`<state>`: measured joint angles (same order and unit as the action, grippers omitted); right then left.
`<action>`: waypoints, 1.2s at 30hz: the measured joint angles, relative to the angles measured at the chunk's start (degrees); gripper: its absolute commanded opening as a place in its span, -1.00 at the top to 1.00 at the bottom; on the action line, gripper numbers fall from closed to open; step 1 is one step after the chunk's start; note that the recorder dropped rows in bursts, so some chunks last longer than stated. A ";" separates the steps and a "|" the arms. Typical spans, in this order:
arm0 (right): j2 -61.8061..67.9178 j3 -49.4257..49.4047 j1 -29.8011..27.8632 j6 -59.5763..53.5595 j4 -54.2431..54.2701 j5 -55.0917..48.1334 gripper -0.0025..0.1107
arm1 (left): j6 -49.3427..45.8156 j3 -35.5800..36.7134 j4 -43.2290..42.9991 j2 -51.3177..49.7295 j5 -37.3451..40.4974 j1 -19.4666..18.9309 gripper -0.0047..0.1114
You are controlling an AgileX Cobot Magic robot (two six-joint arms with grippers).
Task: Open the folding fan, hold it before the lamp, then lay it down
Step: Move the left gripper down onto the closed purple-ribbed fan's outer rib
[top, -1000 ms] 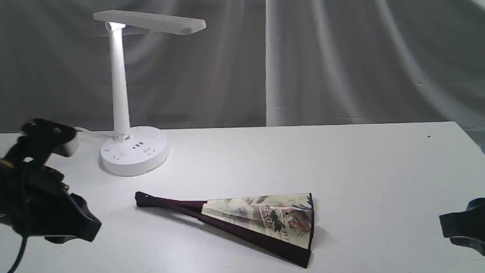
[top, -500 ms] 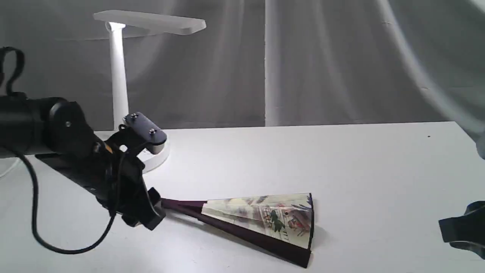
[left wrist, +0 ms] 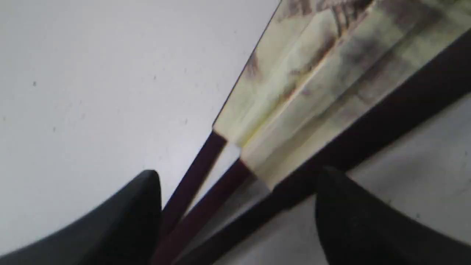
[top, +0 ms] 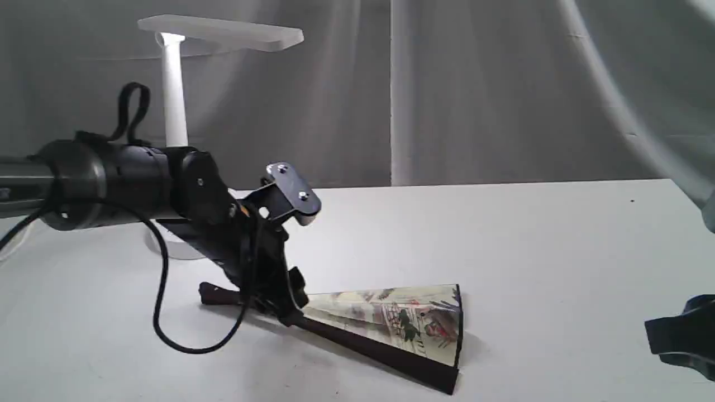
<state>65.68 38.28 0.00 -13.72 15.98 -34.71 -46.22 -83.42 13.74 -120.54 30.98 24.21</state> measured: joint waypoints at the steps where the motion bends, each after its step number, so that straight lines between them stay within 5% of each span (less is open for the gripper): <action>1: 0.00 0.00 0.00 0.00 0.00 0.00 0.30 | -0.44 -0.63 0.00 -0.71 -0.59 0.51 -0.11; 23: 0.00 0.00 0.00 -0.12 0.00 -0.11 0.30 | -9.13 -5.18 6.45 -7.01 -1.69 1.81 -0.02; 36: 0.00 0.00 0.00 -0.12 0.23 -0.11 0.30 | -5.47 -5.32 8.23 -8.63 -2.21 1.81 -0.02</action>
<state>65.68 38.28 0.00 -13.83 16.21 -34.82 -51.69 -88.74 21.97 -129.17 28.77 26.01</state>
